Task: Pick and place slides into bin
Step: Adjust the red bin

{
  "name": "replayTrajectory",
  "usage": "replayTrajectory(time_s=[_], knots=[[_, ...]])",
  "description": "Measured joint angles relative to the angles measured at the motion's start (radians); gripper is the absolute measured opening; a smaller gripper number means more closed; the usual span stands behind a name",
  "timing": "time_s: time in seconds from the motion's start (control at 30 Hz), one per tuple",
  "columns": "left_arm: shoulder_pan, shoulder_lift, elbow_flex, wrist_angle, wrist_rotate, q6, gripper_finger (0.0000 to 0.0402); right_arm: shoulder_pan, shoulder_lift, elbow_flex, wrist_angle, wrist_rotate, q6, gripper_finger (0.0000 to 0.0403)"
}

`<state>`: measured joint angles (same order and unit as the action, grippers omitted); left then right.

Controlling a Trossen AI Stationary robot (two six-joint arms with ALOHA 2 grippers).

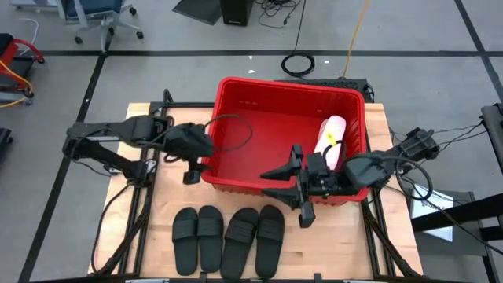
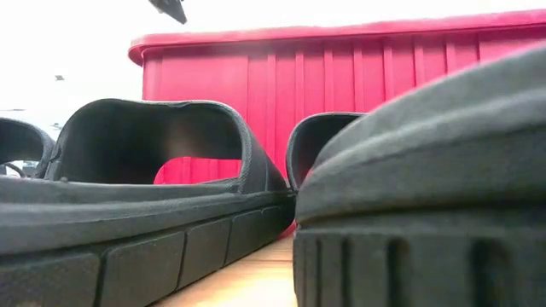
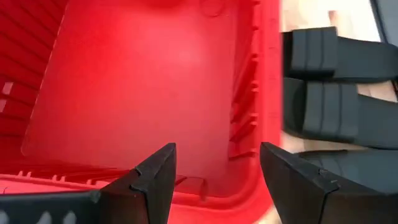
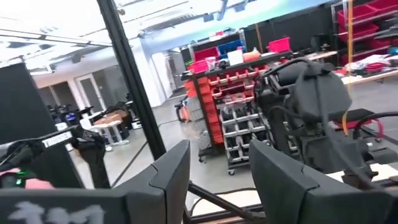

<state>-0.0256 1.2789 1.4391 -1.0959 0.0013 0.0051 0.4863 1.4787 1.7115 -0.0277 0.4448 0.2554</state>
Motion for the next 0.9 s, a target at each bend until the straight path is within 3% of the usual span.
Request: replayTrajectory(time_s=[0.27,0.6,0.73,0.9], knots=[[0.142,0.005,-0.117,0.047,0.106,0.093,0.0225,0.0,0.024,-0.002,-0.009,0.001,0.031,0.0157],[0.251,0.003,-0.218,0.058,0.141,0.108,0.0225,-0.002,0.026,-0.001,-0.007,0.003,0.043,0.0157],[0.27,-0.001,-0.231,0.05,0.121,0.05,0.0225,-0.002,0.026,-0.001,-0.01,0.004,0.046,0.0157],[0.27,-0.015,-0.233,0.001,0.016,-0.006,0.0225,-0.002,0.026,-0.001,-0.014,0.004,0.046,0.0157]])
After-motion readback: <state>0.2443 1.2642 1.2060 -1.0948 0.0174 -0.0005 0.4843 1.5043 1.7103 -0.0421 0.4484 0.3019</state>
